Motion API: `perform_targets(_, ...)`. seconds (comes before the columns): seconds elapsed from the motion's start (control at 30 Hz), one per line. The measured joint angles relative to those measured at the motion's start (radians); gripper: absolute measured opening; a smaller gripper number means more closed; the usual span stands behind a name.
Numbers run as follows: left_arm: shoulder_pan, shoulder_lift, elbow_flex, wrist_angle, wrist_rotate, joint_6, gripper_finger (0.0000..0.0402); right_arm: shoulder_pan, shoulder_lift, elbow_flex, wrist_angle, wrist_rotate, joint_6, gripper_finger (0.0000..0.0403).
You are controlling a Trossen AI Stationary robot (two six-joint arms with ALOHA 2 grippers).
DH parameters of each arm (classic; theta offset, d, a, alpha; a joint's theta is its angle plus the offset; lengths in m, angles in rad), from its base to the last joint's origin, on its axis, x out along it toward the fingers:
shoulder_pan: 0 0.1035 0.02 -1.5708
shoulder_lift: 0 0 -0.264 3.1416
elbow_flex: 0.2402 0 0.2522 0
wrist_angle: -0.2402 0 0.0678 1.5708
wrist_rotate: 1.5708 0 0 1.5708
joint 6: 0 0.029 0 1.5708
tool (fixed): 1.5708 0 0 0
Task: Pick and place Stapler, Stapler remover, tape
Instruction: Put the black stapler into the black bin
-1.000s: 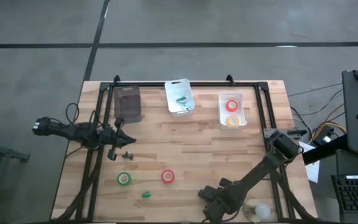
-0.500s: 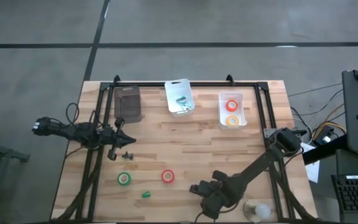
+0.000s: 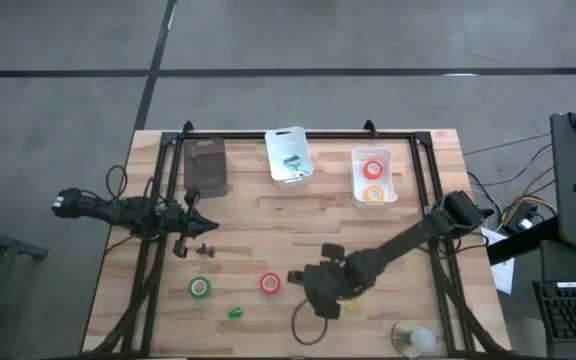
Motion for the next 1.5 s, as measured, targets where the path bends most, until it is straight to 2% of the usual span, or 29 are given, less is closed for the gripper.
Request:
perform_targets(0.17,0.000,0.000,0.000,0.008,-0.002,0.000,0.0010,-0.097,-0.007,0.000,0.009,0.021,-0.144,0.0118)
perform_targets(0.33,0.000,0.000,0.000,0.084,-0.010,-0.026,0.0010,-0.185,-0.009,0.000,0.062,0.023,-0.272,0.0123)
perform_targets(0.5,-0.001,0.004,-0.002,0.101,-0.014,-0.228,0.0010,-0.237,-0.009,0.000,0.115,0.015,-0.378,0.0118)
perform_targets(0.7,0.002,0.050,-0.002,0.158,-0.102,-0.317,0.0013,-0.254,-0.009,0.000,0.160,0.012,-0.447,0.0124)
perform_targets(0.8,0.001,0.098,-0.002,0.221,-0.105,-0.332,0.0036,-0.253,-0.009,0.000,0.159,0.011,-0.469,0.0124)
perform_targets(1.07,0.002,0.291,0.007,0.412,-0.106,-0.331,0.0139,-0.287,-0.009,0.000,0.179,0.011,-0.539,0.0122)
perform_targets(1.17,0.001,0.375,0.043,0.472,-0.138,-0.297,0.0169,-0.302,-0.009,0.000,0.178,0.011,-0.551,0.0127)
perform_targets(1.27,0.001,0.450,0.080,0.509,-0.141,-0.228,0.0184,-0.315,-0.009,0.000,0.180,0.009,-0.576,0.0126)
perform_targets(1.5,0.001,0.662,0.174,0.512,-0.144,-0.161,0.0188,-0.365,-0.009,-0.001,0.230,-0.030,-0.631,0.0118)
